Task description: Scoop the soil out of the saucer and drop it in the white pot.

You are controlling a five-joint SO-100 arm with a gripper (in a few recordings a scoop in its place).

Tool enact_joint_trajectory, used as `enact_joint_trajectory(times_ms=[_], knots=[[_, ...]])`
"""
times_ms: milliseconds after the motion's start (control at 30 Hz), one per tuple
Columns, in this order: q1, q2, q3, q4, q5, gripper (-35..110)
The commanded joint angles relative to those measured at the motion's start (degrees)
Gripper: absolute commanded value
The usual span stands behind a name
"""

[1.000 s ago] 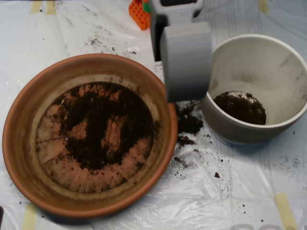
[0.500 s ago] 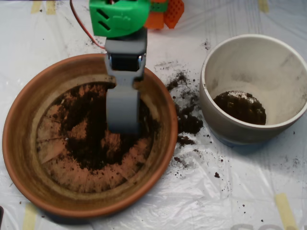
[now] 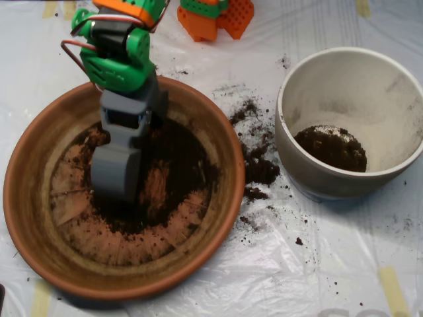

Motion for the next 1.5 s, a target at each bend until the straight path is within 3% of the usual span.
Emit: enact_joint_trajectory(times_ms=[0,267,767,933,1067,1200,1467], knots=[[1.1,-1.1,-6.7,0.2,-1.2,59],[-1.1,-12.7,-20.2,6.2,-0.9,64],[-1.8,-26.5,-38.8,17.7,-2.3,56],[-0.8,-26.5,-38.5,17.8,-3.1,47],[0.4,-25.6,-37.3,17.0,-3.5,27],[1.1,-22.6,-32.9,14.4,-4.4,17],[0.4,-10.3,-16.3,5.6,-4.8,13]])
